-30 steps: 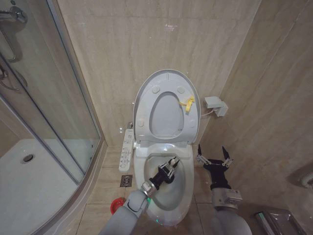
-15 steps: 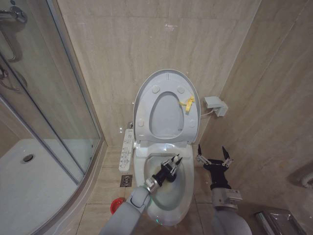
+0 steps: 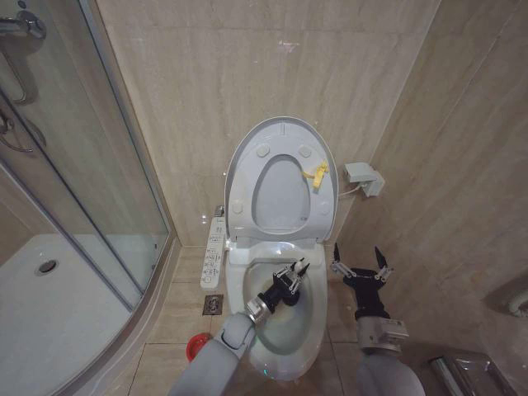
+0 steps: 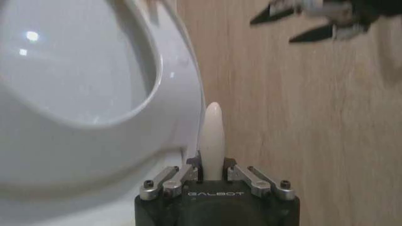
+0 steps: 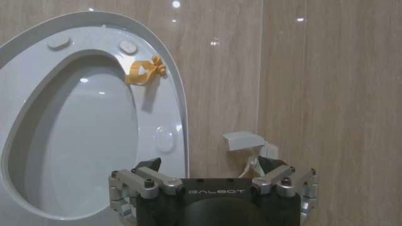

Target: Open the toilet lid, clean the toilet bowl with a toilet brush, close the toilet lid, and flush.

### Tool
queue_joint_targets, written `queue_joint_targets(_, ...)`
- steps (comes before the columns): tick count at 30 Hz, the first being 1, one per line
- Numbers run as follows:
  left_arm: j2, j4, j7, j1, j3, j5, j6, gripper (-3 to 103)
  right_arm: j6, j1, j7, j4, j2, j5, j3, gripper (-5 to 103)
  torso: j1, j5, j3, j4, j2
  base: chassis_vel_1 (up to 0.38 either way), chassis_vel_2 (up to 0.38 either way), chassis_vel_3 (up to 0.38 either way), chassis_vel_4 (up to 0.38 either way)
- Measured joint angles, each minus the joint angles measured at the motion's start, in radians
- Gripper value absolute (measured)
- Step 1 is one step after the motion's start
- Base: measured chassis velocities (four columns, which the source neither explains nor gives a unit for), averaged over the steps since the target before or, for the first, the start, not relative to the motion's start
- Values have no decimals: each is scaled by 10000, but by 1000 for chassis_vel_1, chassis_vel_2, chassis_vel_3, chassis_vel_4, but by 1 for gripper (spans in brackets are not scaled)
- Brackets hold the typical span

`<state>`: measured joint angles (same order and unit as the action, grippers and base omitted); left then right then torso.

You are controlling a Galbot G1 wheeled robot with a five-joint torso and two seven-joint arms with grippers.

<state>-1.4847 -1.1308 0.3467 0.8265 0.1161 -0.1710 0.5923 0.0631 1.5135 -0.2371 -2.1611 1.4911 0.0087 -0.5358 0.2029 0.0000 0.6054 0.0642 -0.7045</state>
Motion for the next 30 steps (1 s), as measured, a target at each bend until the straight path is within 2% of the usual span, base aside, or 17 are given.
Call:
queue_joint_targets(6, -22, 590, 268, -163, -237, -43, 321, 20, 0, 0, 0, 0, 0, 0, 1, 100, 1, 5, 2, -6, 1, 0, 0, 0, 0)
queue_joint_targets(11, -199, -231, 299, -157, -42, -243, 382, 20, 0, -1, 0, 0, 1, 0, 0, 100, 0, 1, 0, 2, 0, 0, 0, 0, 0)
queue_joint_targets(14, -331, -213, 313, -121, 31, -251, 406, 20, 0, 0, 0, 0, 0, 0, 0, 100, 0, 0, 1, 2, 0, 0, 0, 0, 0)
queue_joint_targets(22, -251, 697, 297, -161, -258, 6, 247, 20, 0, 0, 0, 0, 1, 0, 0, 100, 0, 2, 0, -4, 0, 0, 0, 0, 0)
queue_joint_targets(30, -292, 7, 331, -139, -52, -282, 269, 20, 0, 0, 0, 0, 0, 0, 0, 100, 0, 0, 1, 2, 0, 0, 0, 0, 0)
